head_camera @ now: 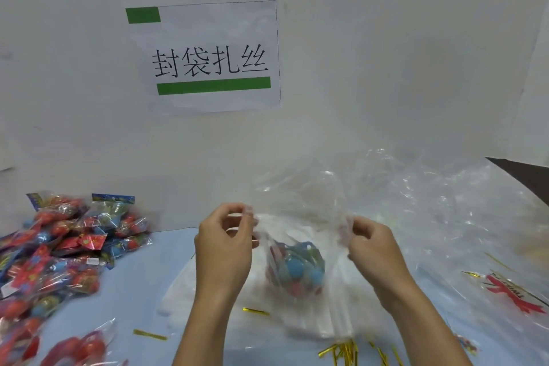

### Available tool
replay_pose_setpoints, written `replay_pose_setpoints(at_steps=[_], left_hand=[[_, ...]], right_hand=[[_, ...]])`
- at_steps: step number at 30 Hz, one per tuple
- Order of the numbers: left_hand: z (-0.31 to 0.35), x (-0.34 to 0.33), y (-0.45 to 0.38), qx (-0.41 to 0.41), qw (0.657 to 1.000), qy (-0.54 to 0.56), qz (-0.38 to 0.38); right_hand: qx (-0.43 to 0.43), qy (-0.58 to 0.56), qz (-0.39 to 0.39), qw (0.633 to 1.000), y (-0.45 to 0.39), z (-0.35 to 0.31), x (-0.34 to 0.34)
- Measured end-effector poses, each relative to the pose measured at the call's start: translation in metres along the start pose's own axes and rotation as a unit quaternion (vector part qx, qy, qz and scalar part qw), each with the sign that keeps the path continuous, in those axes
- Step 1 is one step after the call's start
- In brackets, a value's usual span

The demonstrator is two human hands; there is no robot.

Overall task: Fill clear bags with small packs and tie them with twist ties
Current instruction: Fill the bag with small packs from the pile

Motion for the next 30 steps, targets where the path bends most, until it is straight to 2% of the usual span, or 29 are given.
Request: replay_pose_setpoints(at_steps=[2,4,5,7,10,13,15,17,19,23,24,25,28,30], left_hand=[[0.0,-0.003,0.001,-0.006,1.0,-0.011,-0.008],[0.005,-0.008,0.003,-0.025,0.999,-0.026,-0.027],[0.009,-0.012,0.004,-0.034,0.998,-0.029,-0.041],[0.017,-0.019,0.007,-0.055,0.995,-0.039,-0.068],[0.027,-0.026,0.013,-0.087,0.988,-0.072,-0.104],[0.036,-0.034,0.018,-0.117,0.976,-0.101,-0.155],[0.04,-0.043,0.023,-0.133,0.962,-0.129,-0.202],[0.04,-0.051,0.03,-0.144,0.948,-0.155,-0.238],[0.041,-0.055,0.032,-0.151,0.943,-0.166,-0.246],[0.045,-0.048,0.027,-0.161,0.956,-0.161,-0.183],[0.045,-0.045,0.026,-0.159,0.96,-0.162,-0.167],[0.044,-0.044,0.025,-0.156,0.961,-0.166,-0.158],[0.039,-0.048,0.027,-0.143,0.956,-0.184,-0.179],[0.039,-0.052,0.03,-0.141,0.951,-0.189,-0.202]], right_hand=[[0.068,-0.009,0.097,0.993,0.0,-0.025,0.027],[0.152,-0.043,0.142,0.977,0.008,-0.058,0.045],[0.189,-0.052,0.131,0.972,0.012,-0.074,0.047],[0.228,-0.036,0.048,0.972,0.018,-0.099,0.038],[0.184,0.114,-0.096,0.971,0.023,-0.104,0.01],[0.112,0.297,-0.164,0.934,0.025,-0.085,-0.003],[0.065,0.363,-0.214,0.905,0.031,-0.067,-0.012],[0.047,0.377,-0.231,0.896,0.034,-0.058,-0.021],[0.05,0.355,-0.203,0.911,0.033,-0.059,-0.025],[0.078,0.353,-0.113,0.926,0.025,-0.069,-0.013],[0.082,0.351,-0.113,0.926,0.024,-0.071,-0.01],[0.082,0.351,-0.14,0.922,0.024,-0.071,-0.01],[0.042,0.356,-0.298,0.885,0.041,-0.061,-0.024],[0.032,0.34,-0.338,0.877,0.047,-0.057,-0.031]])
Point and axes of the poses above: each hand's wrist, its own y-axis away from the middle knuckle, its own x-axis out of the back of the hand, z = x × y, the point moved 8 cm from there along -y, towards the middle knuckle, and after that the axes turned 1 degree about -y, right-handed, at the moved point
